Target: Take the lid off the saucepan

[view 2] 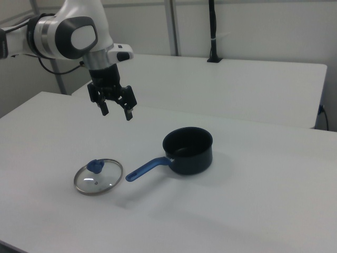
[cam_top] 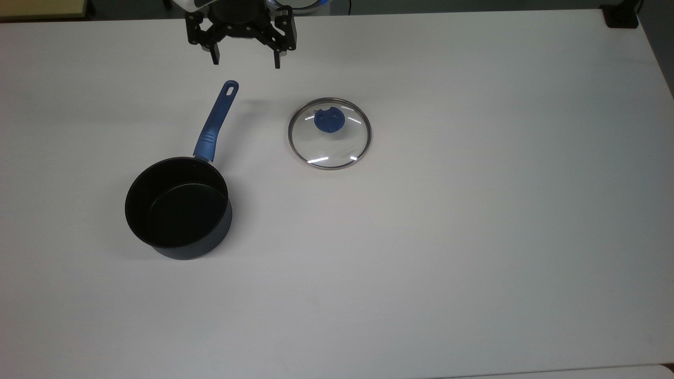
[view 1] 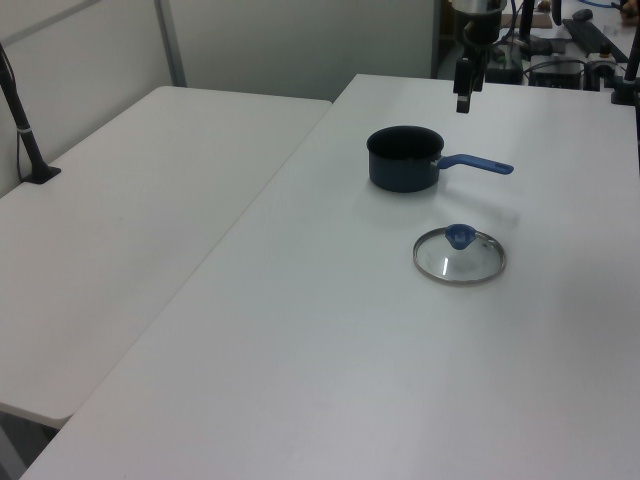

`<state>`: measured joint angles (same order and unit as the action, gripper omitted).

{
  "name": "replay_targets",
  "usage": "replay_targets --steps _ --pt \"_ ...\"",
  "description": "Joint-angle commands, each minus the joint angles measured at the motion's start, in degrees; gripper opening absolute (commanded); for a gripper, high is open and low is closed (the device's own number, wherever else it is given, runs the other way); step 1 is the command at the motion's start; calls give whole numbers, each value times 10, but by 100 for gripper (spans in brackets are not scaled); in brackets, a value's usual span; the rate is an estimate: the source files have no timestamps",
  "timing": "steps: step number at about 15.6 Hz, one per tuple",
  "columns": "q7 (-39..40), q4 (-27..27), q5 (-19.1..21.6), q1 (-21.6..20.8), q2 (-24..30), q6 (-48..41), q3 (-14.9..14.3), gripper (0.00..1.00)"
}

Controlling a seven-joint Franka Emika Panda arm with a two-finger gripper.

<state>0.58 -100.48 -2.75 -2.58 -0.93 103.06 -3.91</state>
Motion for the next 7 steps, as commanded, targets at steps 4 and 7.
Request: replay_targets --steps 4,7 --pt "13 5 9 7 13 -32 2 100" --pt "13 5 9 8 11 -31 4 100"
